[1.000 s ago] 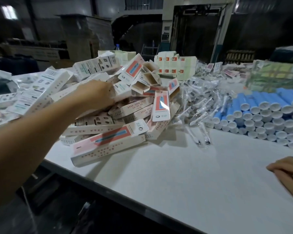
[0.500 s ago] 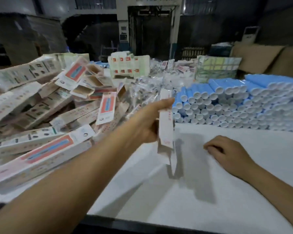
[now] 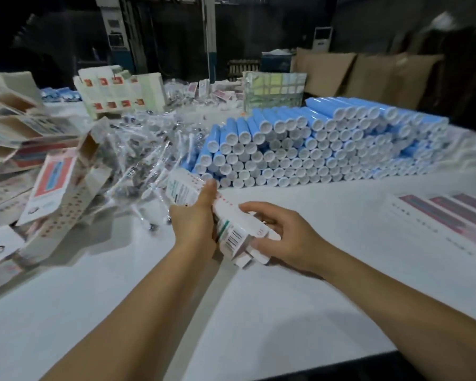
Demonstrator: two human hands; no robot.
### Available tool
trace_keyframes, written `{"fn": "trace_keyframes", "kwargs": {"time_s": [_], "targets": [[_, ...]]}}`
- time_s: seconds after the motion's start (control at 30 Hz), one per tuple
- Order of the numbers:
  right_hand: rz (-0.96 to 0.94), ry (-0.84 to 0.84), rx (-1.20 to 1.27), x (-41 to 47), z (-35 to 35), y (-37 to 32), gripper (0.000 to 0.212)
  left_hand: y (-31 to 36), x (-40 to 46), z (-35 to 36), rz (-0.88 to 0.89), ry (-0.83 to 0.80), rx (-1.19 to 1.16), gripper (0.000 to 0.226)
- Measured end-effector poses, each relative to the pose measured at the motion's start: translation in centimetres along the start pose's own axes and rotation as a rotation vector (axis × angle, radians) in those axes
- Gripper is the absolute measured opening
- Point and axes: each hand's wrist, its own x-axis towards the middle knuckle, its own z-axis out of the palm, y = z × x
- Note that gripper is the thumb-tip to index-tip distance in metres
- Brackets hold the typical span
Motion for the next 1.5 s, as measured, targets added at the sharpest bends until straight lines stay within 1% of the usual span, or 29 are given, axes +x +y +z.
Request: {"fn": "trace_keyframes", "kwargs": {"time_s": [0.1,0.13,0.17,0.23,0.27,0.3,0.33,0.37,0.4,0.43,0.47,0.5,0.53,0.63,0.7,0.73,0.8,0.9,0.97,1.0,1.07,1.13,1.27,1.33,1.4,1.5], "targets": [[0.016,0.113,-0.026,0.3,0.0,0.2,0.046,0.4,0.3,0.1,0.048,-0.035,-0.069,0.052],[0.018,0.166,-0.016,0.5,-0.2,0.2,0.049,0.5,0.4,0.1,0.095,-0.062,-0.073,0.052],[0.017,0.227,-0.006,0.7,-0.5,0.1,0.053,0.5,0.6,0.0,0.16,-0.083,-0.041,0.059],[0.038,0.361,-0.004,1.1,-1.3,-0.2,0.059,0.5,0.7,-0.6,0.342,-0.073,0.149,0.085],[0.067,0.417,-0.004,1.2,-1.8,-0.3,0.06,0.6,0.5,-0.9,0.469,-0.05,0.304,0.097],[0.106,0.456,0.007,1.3,-2.3,-0.3,0.058,0.8,0.3,-1.3,0.635,-0.034,0.5,0.102],[0.149,0.475,0.029,1.4,-2.8,-0.3,0.054,0.9,-0.3,-1.6,0.834,-0.049,0.733,0.102],[0.193,0.474,0.049,1.4,-3.2,-0.3,0.048,1.0,-1.0,-1.8,1.02,-0.102,0.995,0.102],[0.232,0.456,0.056,1.3,-3.5,-0.3,0.042,1.1,-1.7,-1.7,1.157,-0.166,1.274,0.104],[0.265,0.426,0.046,1.2,-3.6,-0.3,0.036,1.0,-2.4,-1.6,1.237,-0.219,1.536,0.107],[0.287,0.395,0.026,1.1,-3.5,-0.2,0.032,0.8,-2.9,-1.5,1.262,-0.258,1.742,0.11],[0.297,0.374,0.005,1.0,-3.4,-0.2,0.031,0.6,-3.3,-1.4,1.251,-0.296,1.868,0.112],[0.305,0.365,-0.005,1.0,-3.3,-0.2,0.03,0.4,-3.5,-1.3,1.231,-0.34,1.928,0.11],[0.347,0.358,0.024,0.9,-3.4,-0.4,0.03,-0.2,-3.7,-1.3,1.186,-0.467,1.939,0.092],[0.359,0.367,0.02,0.9,-3.6,-0.9,0.023,-0.6,-3.5,-1.3,1.136,-0.482,1.898,0.084],[0.344,0.4,-0.026,1.1,-3.9,-1.3,0.018,-0.8,-3.3,-1.3,1.13,-0.471,1.887,0.081],[0.266,0.534,-0.187,1.9,-5.3,-2.4,0.016,-1.2,-3.1,-1.2,1.151,-0.444,1.882,0.077],[0.092,0.768,-0.49,5.5,-8.7,-4.9,0.027,-2.1,-3.0,-0.9,1.181,-0.43,1.881,0.071],[0.02,0.814,-0.737,9.0,-11.2,-6.7,0.026,-2.8,-3.0,-0.7,1.208,-0.428,1.885,0.068],[0.012,0.804,-0.851,10.9,-12.4,-7.3,0.024,-3.0,-3.0,-0.5,1.224,-0.426,1.882,0.068],[0.064,0.758,-1.059,14.6,-14.8,-7.8,0.019,-3.0,-2.9,-0.3,1.227,-0.424,1.855,0.067],[0.207,0.679,-1.247,17.8,-16.9,-7.4,0.012,-2.9,-2.8,0.0,1.204,-0.421,1.845,0.067],[0.533,0.42,-1.554,21.2,-18.5,-5.5,0.024,-2.9,-2.9,0.1,1.256,-0.372,1.866,0.068],[0.627,0.345,-1.647,22.0,-18.6,-5.0,0.029,-3.0,-2.8,0.2,1.29,-0.357,1.846,0.068],[0.656,0.342,-1.661,22.2,-18.5,-5.3,0.029,-2.9,-2.8,0.4,1.301,-0.353,1.834,0.067],[0.615,0.302,-1.684,22.1,-18.5,-6.2,0.011,-2.9,-2.9,0.5,1.265,-0.372,1.833,0.066]]}}
